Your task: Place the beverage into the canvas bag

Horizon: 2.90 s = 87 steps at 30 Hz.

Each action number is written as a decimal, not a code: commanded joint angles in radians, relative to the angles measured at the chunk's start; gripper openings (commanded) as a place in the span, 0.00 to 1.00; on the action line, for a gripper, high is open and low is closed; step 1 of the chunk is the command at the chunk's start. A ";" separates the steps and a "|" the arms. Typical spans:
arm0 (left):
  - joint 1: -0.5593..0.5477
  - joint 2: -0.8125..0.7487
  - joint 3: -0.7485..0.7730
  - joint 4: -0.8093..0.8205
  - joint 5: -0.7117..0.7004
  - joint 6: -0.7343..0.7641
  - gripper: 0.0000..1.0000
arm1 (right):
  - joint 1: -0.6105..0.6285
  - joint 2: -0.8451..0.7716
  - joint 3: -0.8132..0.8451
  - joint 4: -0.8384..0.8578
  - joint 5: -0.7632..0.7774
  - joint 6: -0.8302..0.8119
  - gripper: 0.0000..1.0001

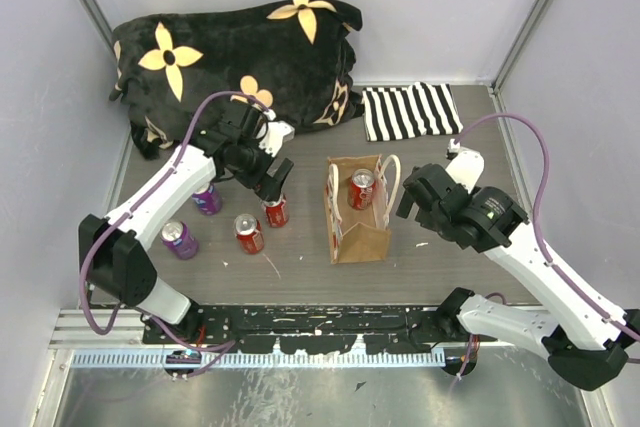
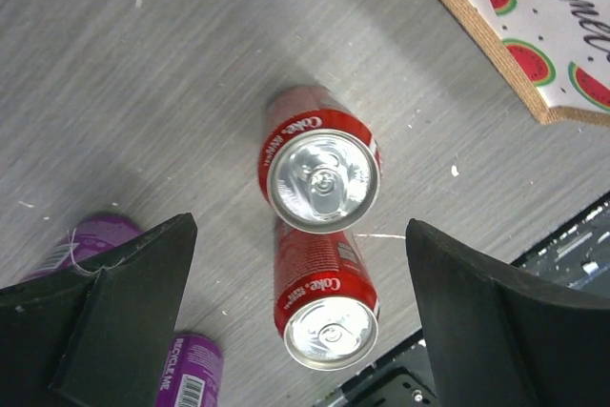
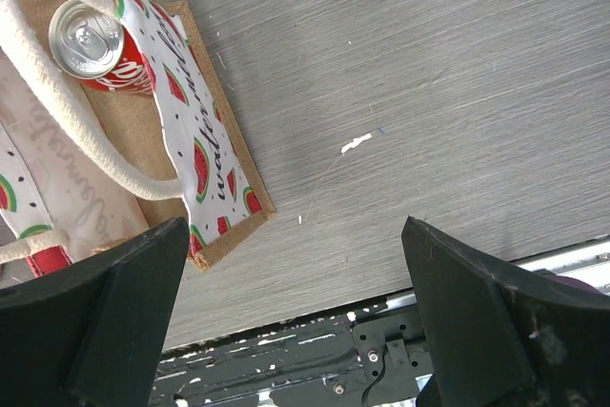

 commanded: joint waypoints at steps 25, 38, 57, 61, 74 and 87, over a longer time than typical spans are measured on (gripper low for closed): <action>-0.081 0.186 -0.021 0.048 -0.055 0.030 0.99 | 0.003 -0.108 -0.002 -0.064 0.038 0.062 1.00; -0.081 0.188 -0.030 0.006 -0.047 0.048 0.56 | 0.004 -0.116 -0.012 -0.063 0.047 0.076 1.00; -0.082 0.454 1.066 -0.081 -0.012 0.029 0.00 | 0.003 -0.102 -0.005 -0.035 0.057 0.059 1.00; -0.124 0.545 1.246 -0.072 0.040 -0.016 0.00 | 0.004 -0.109 -0.007 -0.035 0.054 0.060 1.00; -0.287 0.417 0.896 -0.008 0.086 -0.048 0.00 | 0.004 -0.178 -0.035 -0.082 0.049 0.102 1.00; -0.305 0.325 0.703 -0.059 0.047 0.011 0.00 | 0.004 -0.213 -0.057 -0.101 0.040 0.115 1.00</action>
